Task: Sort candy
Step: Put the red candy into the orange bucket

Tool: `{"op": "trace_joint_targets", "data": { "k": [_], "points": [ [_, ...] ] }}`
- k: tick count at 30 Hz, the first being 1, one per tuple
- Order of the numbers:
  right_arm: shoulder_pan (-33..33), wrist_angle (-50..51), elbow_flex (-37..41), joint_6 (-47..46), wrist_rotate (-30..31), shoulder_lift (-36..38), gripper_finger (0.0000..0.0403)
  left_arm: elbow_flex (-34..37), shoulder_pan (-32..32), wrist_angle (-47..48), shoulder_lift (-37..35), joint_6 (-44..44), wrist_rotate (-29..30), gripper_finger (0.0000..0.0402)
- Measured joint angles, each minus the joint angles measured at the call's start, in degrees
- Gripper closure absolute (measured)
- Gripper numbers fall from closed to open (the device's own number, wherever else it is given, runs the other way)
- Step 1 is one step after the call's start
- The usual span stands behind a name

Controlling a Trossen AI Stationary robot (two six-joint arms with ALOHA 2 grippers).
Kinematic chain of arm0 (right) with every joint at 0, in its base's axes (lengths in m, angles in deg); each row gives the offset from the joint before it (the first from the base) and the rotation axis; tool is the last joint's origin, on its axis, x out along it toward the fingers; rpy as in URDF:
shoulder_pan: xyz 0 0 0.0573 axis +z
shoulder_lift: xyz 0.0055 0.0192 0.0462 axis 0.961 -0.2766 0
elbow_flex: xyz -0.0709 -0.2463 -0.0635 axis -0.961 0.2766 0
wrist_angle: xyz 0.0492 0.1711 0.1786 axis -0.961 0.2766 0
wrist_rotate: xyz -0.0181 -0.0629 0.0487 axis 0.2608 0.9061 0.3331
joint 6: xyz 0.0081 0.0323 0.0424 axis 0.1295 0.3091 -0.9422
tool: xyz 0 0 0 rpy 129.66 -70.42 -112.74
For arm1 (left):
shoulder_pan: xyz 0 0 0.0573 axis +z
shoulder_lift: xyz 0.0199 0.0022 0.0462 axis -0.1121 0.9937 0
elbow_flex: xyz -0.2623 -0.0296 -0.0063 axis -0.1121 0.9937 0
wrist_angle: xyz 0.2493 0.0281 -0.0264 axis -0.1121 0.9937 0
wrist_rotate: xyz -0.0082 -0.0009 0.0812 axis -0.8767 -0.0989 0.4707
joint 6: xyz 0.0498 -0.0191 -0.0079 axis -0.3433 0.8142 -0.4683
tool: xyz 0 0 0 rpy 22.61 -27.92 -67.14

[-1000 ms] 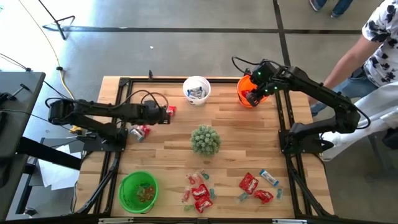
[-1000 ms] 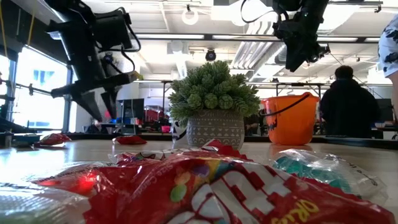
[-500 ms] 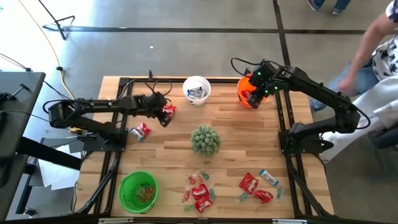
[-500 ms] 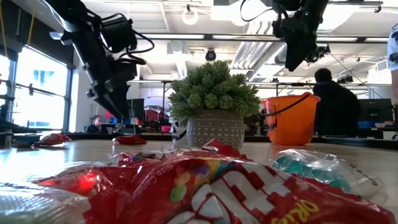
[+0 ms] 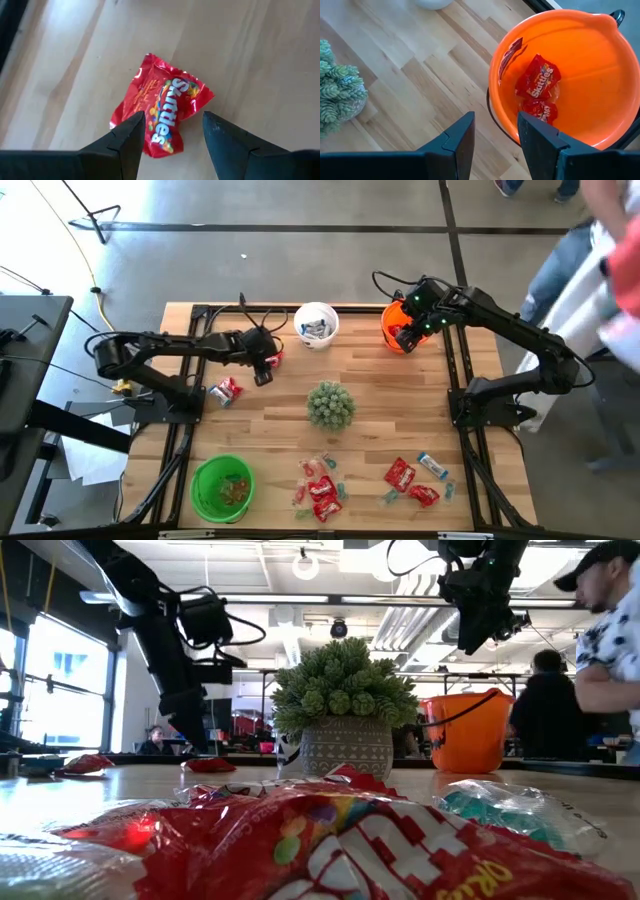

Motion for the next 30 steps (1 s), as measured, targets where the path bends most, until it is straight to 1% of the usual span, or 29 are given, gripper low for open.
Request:
{"op": "trace_joint_targets", "data": {
  "k": [10,16,19,22,28,30],
  "points": [
    [0.0,0.0,0.0,0.0,0.04,0.0,0.0258,-0.17,-0.01,-5.36,8.08,0.67,0.43,0.0216],
    [0.0,0.0,0.0,0.02,0.04,0.0,0.0258,-0.22,0.01,-6.19,8.9,4.13,-0.05,0.022],
    [0.0,0.0,0.0,0.02,0.06,0.0,0.0258,-0.15,0.01,-5.94,8.57,7.13,-0.45,0.0238],
    [0.0,0.0,0.01,0.02,0.07,0.0,0.0258,-0.13,0.01,-5.96,8.56,10.71,-1.15,0.0267],
    [0.0,0.0,0.0,0.02,0.07,0.0,0.0258,-0.45,-0.03,-6.1,8.47,18.89,-4.71,0.0329],
    [-0.01,0.0,0.0,0.02,0.07,0.0,0.0258,-1.02,-0.03,-5.93,8.56,21.81,-6.68,0.0346]
  ]
}}
